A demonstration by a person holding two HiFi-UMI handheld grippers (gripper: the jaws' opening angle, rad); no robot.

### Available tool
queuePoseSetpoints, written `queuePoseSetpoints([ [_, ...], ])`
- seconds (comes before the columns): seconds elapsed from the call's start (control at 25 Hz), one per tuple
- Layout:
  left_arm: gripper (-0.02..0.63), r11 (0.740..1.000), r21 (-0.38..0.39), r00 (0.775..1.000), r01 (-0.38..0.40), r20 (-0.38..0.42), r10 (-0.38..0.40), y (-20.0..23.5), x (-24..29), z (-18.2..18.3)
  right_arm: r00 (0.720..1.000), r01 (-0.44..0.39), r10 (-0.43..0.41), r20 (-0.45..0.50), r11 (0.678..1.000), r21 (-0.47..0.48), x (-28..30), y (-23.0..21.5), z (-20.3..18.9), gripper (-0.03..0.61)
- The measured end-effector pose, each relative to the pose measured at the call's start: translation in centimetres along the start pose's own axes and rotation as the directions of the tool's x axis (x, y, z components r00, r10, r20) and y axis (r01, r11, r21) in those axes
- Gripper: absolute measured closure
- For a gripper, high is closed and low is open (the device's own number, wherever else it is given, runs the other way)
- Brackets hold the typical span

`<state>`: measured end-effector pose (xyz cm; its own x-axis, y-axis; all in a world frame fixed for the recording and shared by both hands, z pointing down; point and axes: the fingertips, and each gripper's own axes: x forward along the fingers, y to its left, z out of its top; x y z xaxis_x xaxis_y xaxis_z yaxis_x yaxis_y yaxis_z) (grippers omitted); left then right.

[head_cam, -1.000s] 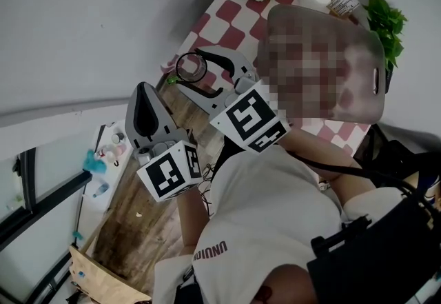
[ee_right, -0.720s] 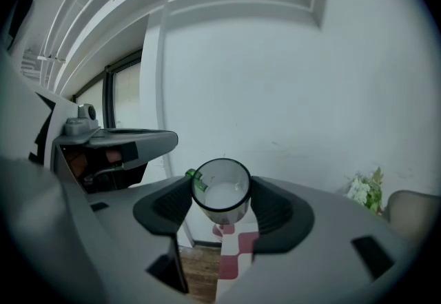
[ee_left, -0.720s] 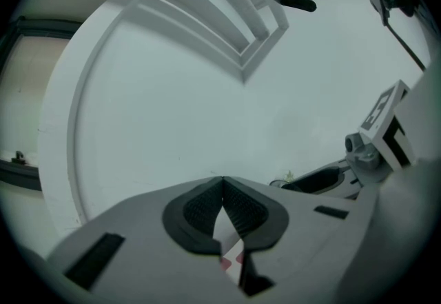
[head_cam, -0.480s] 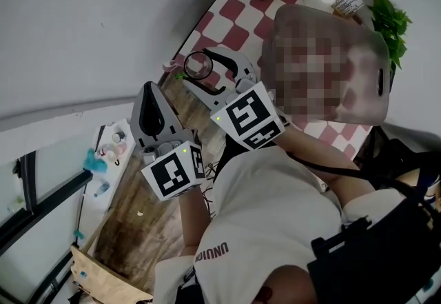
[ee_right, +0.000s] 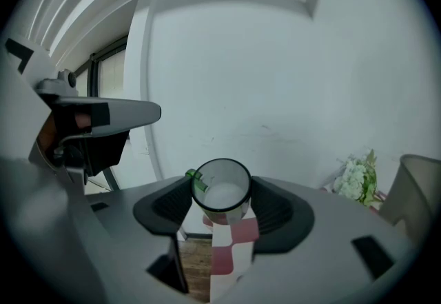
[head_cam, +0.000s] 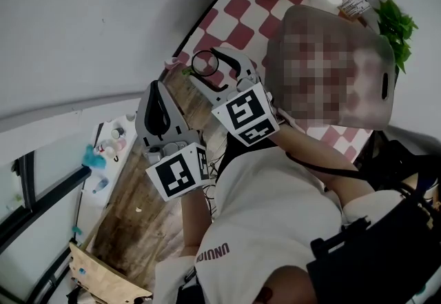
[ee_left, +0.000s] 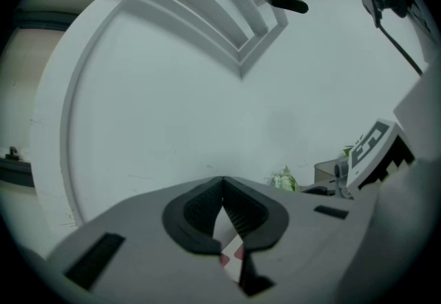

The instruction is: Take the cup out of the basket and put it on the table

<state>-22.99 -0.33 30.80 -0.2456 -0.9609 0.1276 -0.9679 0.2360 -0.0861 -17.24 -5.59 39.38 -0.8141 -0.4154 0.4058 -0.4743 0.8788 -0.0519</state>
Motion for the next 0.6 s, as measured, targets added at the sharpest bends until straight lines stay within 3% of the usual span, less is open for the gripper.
queuePoseSetpoints([
  [0.6, 0.600, 1.000, 0.007, 1.000, 0.011, -0.015, -0.011, 0.2, 0.4, -0.7, 0.999, 0.025, -0.022, -0.047, 0.998, 0.059, 1.8, -0.7, -3.1, 0.299],
])
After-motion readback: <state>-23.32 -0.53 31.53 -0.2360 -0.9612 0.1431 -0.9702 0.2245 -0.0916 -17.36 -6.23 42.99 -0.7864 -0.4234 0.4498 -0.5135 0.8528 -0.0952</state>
